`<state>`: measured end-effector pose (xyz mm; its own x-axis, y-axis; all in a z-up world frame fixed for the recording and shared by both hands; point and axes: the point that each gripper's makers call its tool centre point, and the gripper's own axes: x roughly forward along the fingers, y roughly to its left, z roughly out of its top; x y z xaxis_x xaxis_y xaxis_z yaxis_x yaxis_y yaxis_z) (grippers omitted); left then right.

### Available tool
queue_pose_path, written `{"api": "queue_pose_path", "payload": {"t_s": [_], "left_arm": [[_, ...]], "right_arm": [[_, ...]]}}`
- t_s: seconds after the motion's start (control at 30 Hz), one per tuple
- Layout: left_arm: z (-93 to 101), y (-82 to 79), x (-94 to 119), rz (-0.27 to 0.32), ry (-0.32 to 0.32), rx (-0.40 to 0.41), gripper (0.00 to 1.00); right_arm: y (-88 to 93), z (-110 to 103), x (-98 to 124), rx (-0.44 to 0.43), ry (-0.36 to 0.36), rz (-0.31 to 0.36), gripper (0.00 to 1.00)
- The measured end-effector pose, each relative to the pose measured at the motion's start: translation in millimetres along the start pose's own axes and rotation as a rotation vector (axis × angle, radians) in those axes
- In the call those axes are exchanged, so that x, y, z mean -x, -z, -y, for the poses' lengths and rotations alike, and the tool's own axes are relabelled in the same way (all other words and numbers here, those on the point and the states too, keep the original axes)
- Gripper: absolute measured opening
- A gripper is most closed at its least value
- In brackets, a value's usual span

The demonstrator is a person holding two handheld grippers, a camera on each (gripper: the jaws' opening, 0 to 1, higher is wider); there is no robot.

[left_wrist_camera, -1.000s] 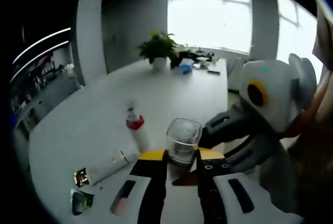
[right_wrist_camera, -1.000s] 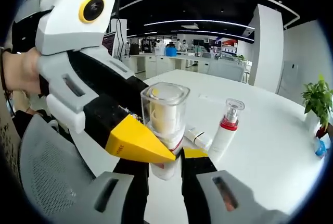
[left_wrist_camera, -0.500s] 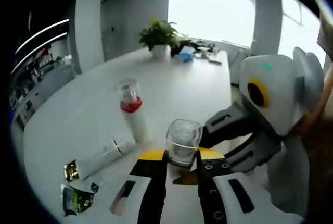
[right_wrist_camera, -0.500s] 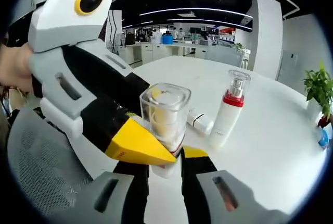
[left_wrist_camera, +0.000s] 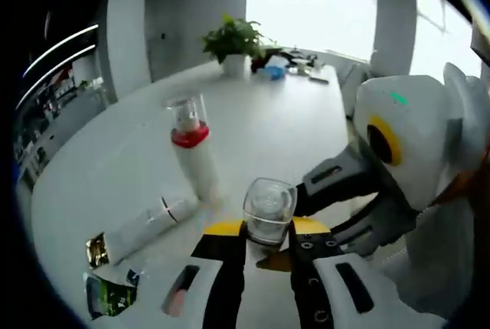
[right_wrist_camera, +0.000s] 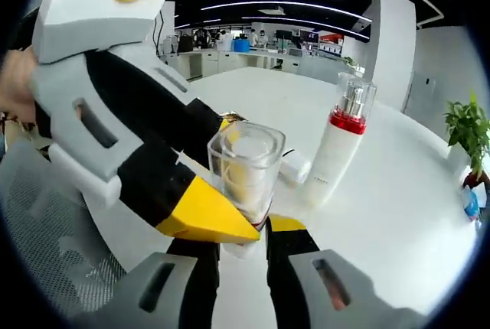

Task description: Arrange the skincare products in the storage area until every visible bottle or jar stands upright without overlapping.

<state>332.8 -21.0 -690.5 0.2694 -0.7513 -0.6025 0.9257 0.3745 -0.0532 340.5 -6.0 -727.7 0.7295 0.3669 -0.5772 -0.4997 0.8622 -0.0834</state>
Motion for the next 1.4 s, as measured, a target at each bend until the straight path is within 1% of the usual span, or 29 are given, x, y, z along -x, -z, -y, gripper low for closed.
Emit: {"api": "queue_pose_path", "payload": {"t_s": [0.17, 0.43, 0.67, 0.97, 1.2, 1.4], "left_arm": [[-0.7, 2.4, -3, -0.006, 0.008, 0.0, 0.18], [0.1, 6.5, -10, -0.007, 0.025, -0.01, 0.18], [1.4, 10.0, -15, -0.015, 0.037, -0.016, 0.18], [-2.9, 5.7, -19, 0.0, 0.044, -0.018, 0.19], [-5.8, 0.5, -22, 0.021, 0.036, -0.01, 0.2], [-14.4, -1.5, -21, 0.034, 0.018, 0.027, 0.27]], "right_arm": [[3.9, 1, -2, -0.011, 0.003, -0.009, 0.22], [11.1, 4, -6, 0.021, 0.022, -0.035, 0.22], [18.3, 6, -9, 0.021, 0.027, -0.058, 0.22], [16.4, 13, -11, -0.012, 0.045, -0.046, 0.22], [15.5, 20, -13, -0.033, 0.061, -0.042, 0.22], [15.5, 30, -15, -0.043, 0.077, -0.042, 0.22]]}}
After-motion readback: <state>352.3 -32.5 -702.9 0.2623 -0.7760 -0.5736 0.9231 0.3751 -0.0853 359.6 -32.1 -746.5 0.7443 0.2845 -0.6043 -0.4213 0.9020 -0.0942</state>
